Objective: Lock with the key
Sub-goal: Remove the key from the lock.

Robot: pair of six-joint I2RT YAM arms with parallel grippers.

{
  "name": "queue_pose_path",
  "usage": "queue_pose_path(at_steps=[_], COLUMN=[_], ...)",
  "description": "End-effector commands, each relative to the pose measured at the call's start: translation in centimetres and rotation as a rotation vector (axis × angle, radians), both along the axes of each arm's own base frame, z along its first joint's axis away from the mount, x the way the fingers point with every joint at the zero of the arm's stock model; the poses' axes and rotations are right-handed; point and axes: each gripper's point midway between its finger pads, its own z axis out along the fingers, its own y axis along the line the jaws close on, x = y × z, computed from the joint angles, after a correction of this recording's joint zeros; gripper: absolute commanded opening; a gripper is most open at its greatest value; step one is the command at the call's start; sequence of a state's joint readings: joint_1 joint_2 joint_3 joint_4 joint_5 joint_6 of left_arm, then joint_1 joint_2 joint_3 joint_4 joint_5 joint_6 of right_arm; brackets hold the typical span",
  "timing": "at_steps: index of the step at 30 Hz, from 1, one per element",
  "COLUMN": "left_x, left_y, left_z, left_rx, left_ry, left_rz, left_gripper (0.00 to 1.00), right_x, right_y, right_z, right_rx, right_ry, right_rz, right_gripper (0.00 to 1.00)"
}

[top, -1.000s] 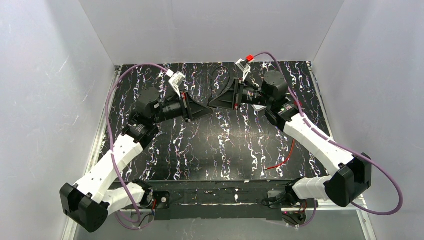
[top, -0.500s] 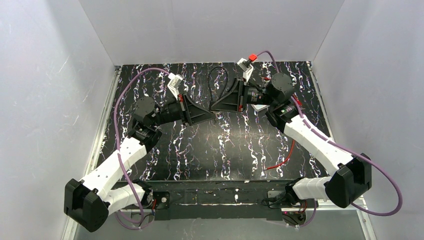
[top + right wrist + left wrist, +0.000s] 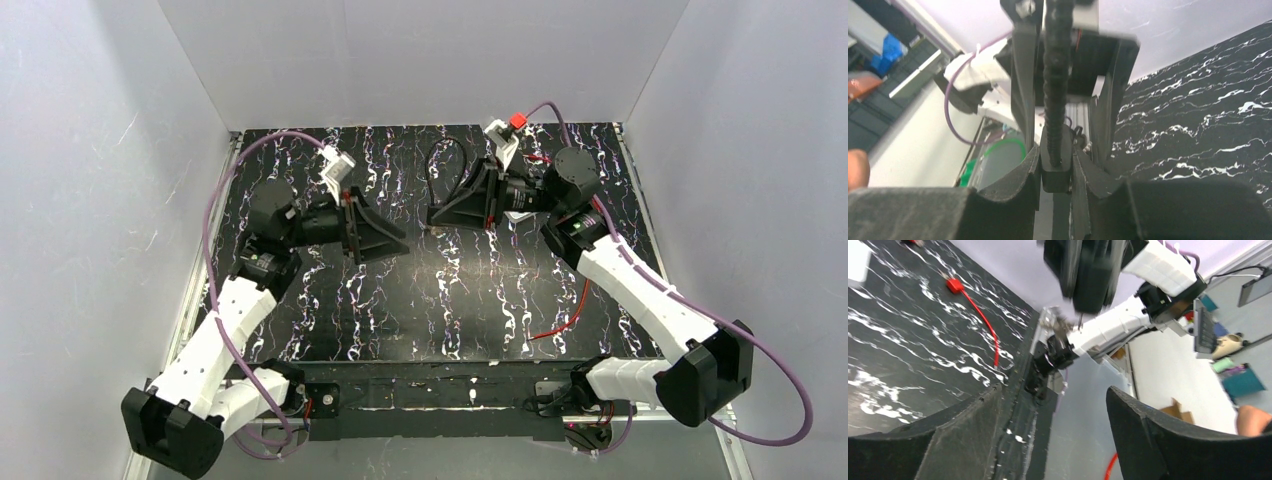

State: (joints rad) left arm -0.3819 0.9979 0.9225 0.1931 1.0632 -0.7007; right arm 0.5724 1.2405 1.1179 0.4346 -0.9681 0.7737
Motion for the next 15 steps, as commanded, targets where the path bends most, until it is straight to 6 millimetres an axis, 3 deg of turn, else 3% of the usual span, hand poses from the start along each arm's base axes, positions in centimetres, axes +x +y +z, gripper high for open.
queue_pose_path(at_steps=[1,8,13,15], left_x=[-0.5,0.4,0.1,0.3], left_y=[0.6,-1.3,-3.0,-3.4], left_z=[3.7,5.5,6.2,6.2], left_rx=[-0.021,-0.034,-0.044,-0.044], left_ry=[-0.131,-0.128,-0.131,-0.121], left_rz=[-0.029,-0.027,-0.037,-0.026], left_gripper=[0.79,0.79,0.73,0.66], right_x=[-2.5,-3.7,-4.2,-4.4], right_y=[-0.7,0.6,1.4,1.7], right_z=[-0.6,-1.7,-2.0,-2.0], right_rx=[-0.025,-0.059,-0.066,-0.067], right_ry=[-0.147,-0.169,-0.172,-0.181], right_rz=[0.092,0.152,0.182,0.19], right_gripper=[0.01,0.01,0.01,0.01])
